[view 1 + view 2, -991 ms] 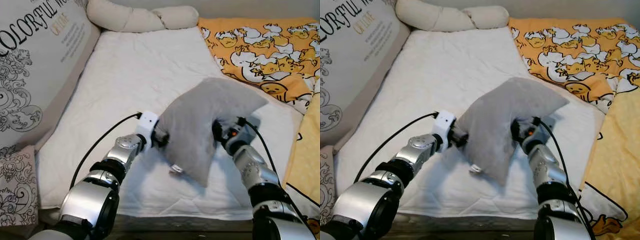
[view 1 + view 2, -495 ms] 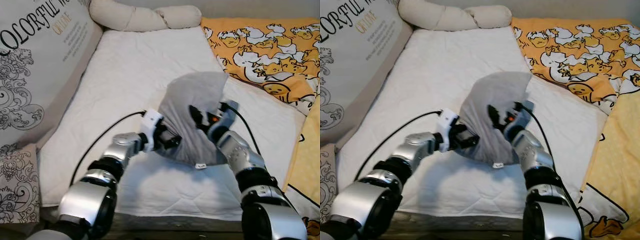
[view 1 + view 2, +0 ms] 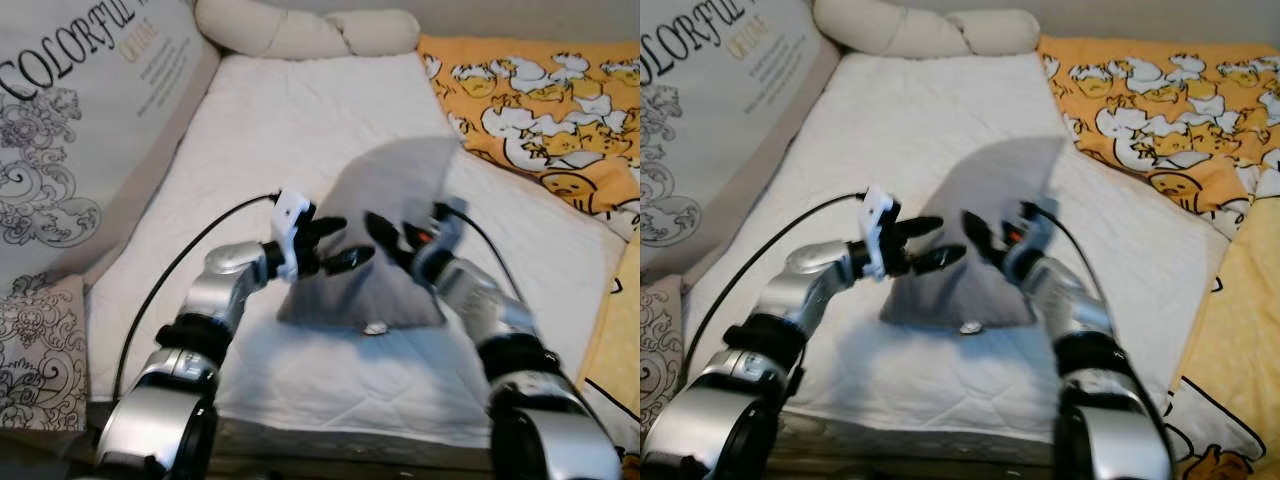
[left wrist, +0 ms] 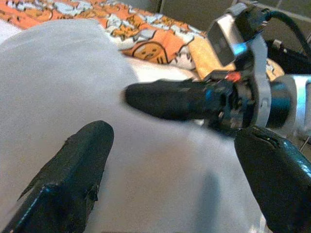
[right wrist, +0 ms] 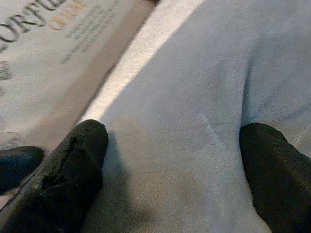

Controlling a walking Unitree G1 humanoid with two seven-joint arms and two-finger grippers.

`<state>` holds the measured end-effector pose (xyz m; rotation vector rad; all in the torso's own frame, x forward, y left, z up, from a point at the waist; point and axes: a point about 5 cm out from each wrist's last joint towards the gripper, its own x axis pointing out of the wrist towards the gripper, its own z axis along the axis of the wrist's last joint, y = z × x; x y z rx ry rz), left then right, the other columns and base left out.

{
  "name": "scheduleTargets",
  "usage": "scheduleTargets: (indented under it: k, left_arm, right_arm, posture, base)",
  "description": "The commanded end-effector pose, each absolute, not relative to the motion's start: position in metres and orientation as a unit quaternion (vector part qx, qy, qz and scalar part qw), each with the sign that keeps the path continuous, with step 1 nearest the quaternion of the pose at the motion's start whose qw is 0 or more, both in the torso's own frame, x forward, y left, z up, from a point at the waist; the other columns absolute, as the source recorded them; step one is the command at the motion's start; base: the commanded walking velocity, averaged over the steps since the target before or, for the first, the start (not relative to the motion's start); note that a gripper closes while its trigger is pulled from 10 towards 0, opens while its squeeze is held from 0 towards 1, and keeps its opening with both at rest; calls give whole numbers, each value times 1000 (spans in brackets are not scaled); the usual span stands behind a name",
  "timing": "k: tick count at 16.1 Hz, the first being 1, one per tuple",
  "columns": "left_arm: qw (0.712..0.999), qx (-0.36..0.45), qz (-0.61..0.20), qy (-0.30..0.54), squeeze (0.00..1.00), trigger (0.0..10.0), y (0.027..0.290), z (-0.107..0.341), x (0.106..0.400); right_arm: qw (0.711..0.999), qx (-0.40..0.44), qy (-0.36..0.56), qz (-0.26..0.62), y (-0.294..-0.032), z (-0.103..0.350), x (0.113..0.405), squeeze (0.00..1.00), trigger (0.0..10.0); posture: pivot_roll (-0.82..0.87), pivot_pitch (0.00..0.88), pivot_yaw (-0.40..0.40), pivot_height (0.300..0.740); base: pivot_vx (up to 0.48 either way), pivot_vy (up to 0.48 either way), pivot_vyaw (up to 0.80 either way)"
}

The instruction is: Clean up the room

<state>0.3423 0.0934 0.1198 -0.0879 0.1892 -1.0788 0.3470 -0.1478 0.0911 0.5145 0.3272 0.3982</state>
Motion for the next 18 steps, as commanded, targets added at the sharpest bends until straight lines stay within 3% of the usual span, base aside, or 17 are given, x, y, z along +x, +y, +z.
scheduleTargets:
  k: [1, 2, 5, 6, 10, 14, 18]
  left_arm:
    - [858, -28, -505, 87, 0, 10000, 98, 123, 345]
    - [887, -35, -449, 98, 0, 10000, 111, 121, 357]
    - [916, -23, -381, 124, 0, 10000, 120, 116, 366]
    - [938, -11, -321, 133, 0, 10000, 120, 114, 372]
    - [972, 9, -176, 156, 0, 10000, 114, 105, 379]
    - [972, 7, -121, 203, 0, 10000, 107, 78, 366]
    - [953, -55, -196, 224, 0, 10000, 75, 66, 352]
  right_arm:
    - [934, 248, 174, 188, -158, 85, 341, 1000, 10000]
    - [941, 242, 176, 157, -182, 79, 333, 1000, 10000]
    - [948, 233, 180, 118, -208, 73, 321, 1000, 10000]
    - [950, 234, 181, 104, -218, 71, 315, 1000, 10000]
    - [957, 217, 188, 46, -231, 59, 309, 1000, 10000]
    - [953, 231, 178, -80, -247, 50, 311, 1000, 10000]
    - [954, 226, 192, -47, -230, 48, 318, 1000, 10000]
  posture:
    - [-58, 0, 17, 740]
    - [-78, 0, 30, 740]
    - [-118, 0, 57, 740]
    - [-156, 0, 82, 740]
    - [-256, 0, 149, 740]
    - [-289, 0, 165, 740]
    - [-264, 0, 150, 740]
  base:
    - [0, 0, 0]
    - [0, 0, 0]
    - [0, 0, 0]
    - [0, 0, 0]
    - [0, 0, 0]
    - [0, 0, 0]
    - [0, 0, 0]
